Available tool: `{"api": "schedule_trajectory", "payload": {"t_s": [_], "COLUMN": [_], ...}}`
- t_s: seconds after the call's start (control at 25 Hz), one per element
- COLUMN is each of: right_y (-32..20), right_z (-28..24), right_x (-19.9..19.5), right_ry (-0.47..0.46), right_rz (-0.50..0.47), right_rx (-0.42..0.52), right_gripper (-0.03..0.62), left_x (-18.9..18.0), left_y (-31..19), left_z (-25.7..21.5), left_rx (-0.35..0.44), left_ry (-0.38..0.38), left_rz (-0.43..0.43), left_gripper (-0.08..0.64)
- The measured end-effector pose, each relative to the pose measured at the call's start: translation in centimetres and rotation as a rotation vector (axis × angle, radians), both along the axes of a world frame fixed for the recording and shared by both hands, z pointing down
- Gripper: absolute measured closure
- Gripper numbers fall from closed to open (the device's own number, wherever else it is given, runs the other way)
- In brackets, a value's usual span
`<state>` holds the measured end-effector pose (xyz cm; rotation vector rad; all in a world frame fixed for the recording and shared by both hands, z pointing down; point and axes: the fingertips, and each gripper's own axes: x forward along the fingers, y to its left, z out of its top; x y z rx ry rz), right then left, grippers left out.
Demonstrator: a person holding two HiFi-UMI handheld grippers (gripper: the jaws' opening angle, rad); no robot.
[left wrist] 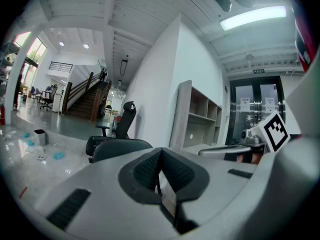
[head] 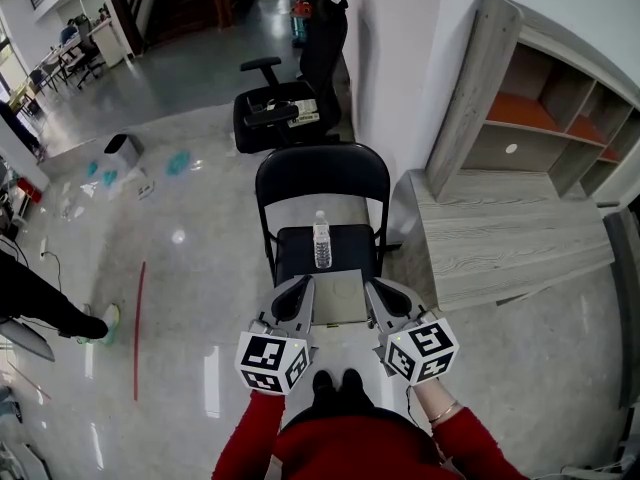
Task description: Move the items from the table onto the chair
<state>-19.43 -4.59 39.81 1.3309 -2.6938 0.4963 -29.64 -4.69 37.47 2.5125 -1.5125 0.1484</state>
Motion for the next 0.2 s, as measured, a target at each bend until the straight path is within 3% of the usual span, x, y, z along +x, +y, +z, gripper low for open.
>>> {"api": "schedule_trajectory", "payload": {"t_s": [0.2], "right_y": [-0.04], "right_z": [0.07], "right_x": [0.05], "right_ry": [0.002], "right_rz": [-0.008], "right_rx": [-0.003], "right_gripper": [0.58], "left_x": [0.16], "left_y": [0.0], "left_z": [0.05], "left_rx": [-0.004], "left_ry": [0.002], "left_rz": [-0.005], "left_gripper": [0.552]}}
